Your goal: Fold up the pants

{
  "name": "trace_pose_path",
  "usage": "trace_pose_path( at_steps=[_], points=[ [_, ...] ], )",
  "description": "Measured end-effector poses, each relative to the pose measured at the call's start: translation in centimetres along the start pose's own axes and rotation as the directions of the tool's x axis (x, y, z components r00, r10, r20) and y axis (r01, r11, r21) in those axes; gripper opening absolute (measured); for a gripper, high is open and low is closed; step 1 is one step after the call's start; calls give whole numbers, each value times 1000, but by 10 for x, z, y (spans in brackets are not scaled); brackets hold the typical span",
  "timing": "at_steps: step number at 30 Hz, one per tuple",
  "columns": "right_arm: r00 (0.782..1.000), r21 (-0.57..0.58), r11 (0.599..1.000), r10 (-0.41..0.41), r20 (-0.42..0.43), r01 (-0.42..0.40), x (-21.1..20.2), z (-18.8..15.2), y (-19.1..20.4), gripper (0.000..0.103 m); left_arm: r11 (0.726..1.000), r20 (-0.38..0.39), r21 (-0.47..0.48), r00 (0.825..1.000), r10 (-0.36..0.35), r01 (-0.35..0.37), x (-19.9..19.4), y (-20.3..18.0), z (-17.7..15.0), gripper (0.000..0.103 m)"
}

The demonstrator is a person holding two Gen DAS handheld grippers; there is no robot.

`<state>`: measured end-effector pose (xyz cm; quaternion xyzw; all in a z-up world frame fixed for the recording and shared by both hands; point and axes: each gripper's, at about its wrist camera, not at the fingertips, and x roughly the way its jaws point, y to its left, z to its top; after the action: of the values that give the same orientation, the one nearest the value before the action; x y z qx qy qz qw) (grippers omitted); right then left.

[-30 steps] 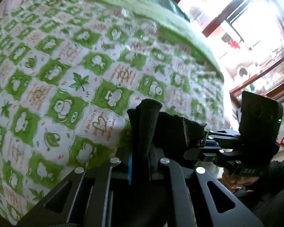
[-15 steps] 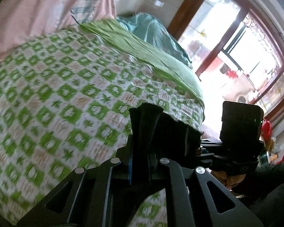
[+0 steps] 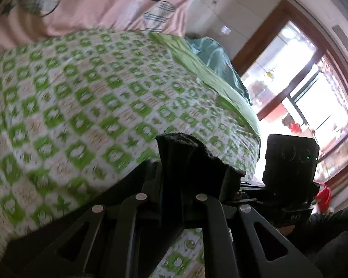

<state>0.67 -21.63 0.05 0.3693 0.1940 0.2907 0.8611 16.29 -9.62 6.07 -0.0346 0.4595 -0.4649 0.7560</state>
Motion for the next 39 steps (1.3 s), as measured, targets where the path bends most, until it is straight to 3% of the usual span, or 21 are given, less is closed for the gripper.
trace_pose_path(
  at_steps=[12, 25, 30, 35, 39],
  points=[
    [991, 39, 998, -36, -129, 41, 43, -26, -19, 14, 988, -16, -149, 999, 31, -33, 13, 48, -46, 10],
    [977, 40, 997, -61, -206, 70, 64, -39, -25, 17, 959, -17, -273, 997, 75, -76, 6, 73, -77, 13],
    [974, 26, 998, -43, -224, 50, 70, -43, -18, 38, 939, -7, -327, 994, 110, -107, -7, 79, -93, 12],
    [971, 7, 999, -45, -235, 48, 75, -46, -9, 45, 913, 4, -377, 985, 172, -157, -23, 82, -107, 12],
    [966, 7, 999, -33, -256, 36, 80, -48, -4, 47, 876, 37, -447, 975, 221, -181, -46, 88, -125, 12]
  ],
)
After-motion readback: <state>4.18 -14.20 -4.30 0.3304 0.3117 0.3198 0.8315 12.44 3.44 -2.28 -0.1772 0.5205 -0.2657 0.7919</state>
